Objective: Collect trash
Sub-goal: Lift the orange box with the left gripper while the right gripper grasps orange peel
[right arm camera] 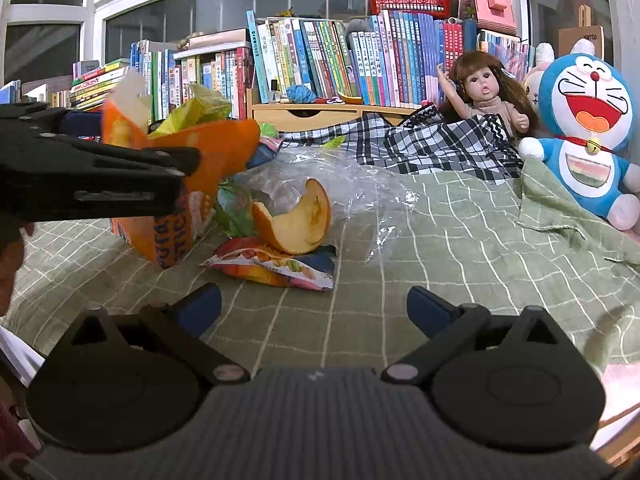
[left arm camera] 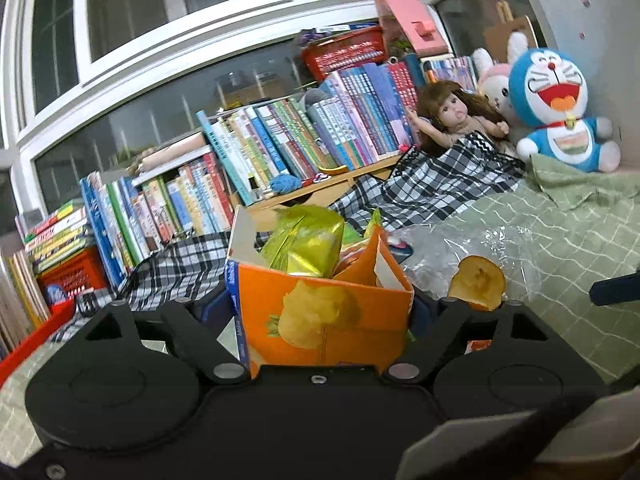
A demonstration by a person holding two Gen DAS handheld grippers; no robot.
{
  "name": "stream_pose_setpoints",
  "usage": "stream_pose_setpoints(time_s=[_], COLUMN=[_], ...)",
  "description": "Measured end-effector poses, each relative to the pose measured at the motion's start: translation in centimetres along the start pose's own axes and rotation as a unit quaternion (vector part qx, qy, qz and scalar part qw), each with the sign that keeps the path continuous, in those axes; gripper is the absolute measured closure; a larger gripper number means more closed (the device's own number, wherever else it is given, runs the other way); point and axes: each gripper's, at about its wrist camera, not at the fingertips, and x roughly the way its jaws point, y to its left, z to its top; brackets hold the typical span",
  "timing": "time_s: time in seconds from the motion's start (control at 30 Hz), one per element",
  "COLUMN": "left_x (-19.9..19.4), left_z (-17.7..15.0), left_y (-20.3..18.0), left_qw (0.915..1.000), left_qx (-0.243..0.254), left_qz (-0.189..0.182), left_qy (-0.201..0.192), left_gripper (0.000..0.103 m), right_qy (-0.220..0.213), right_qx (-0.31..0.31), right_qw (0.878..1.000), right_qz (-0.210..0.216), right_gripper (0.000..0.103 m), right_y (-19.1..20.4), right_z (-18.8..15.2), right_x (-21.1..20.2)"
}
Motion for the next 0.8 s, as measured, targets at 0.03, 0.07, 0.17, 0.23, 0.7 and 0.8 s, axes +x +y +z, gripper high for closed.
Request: stream_pose_setpoints(time_s=[0.03, 0.07, 0.17, 0.23, 0.7, 0.8], left_x=[-0.4, -0.8, -2.0, -2.9, -6.5, -6.8], left_z=[-0.2, -0.4, -0.9, -1.2, -2.9, -3.4], left_y=[0.4, 0.8, 2.2, 3.2, 9.8, 11.0], left_qw=[1.0, 0.9999, 0.9987, 0.9974, 0.9852, 0.9819], left_qx=[-0.007, -0.017, -0.051, -0.072, -0.166, -0.181], left_qz=[-0.001, -0.001, 0.0, 0.002, 0.041, 0.056], left_qy=[0.0, 0.001, 0.004, 0.003, -0.004, -0.005], left_gripper=[0.021, 0.021, 0.021, 0.021, 0.021, 0.021], right_qy=[0.0, 0.0, 0.0, -0.002, -0.035, -0.029], right_qx=[0.001, 0.002, 0.005, 0.004, -0.055, -0.104], right_qw=[1.0, 1.0, 1.0, 1.0, 0.998, 0.994], right_qz=[0.001, 0.001, 0.005, 0.005, -0.016, -0.017], right_gripper=[0.0, 0.0, 0.0, 0.0, 0.025, 0.027], right_y=[0.0, 0.0, 0.2, 0.4, 1.1, 2.1], right_z=[0.0, 0.1, 0.2, 0.4, 3.3, 3.7], right_x=[0.0, 0.0, 0.1, 0.2, 0.9, 1.9])
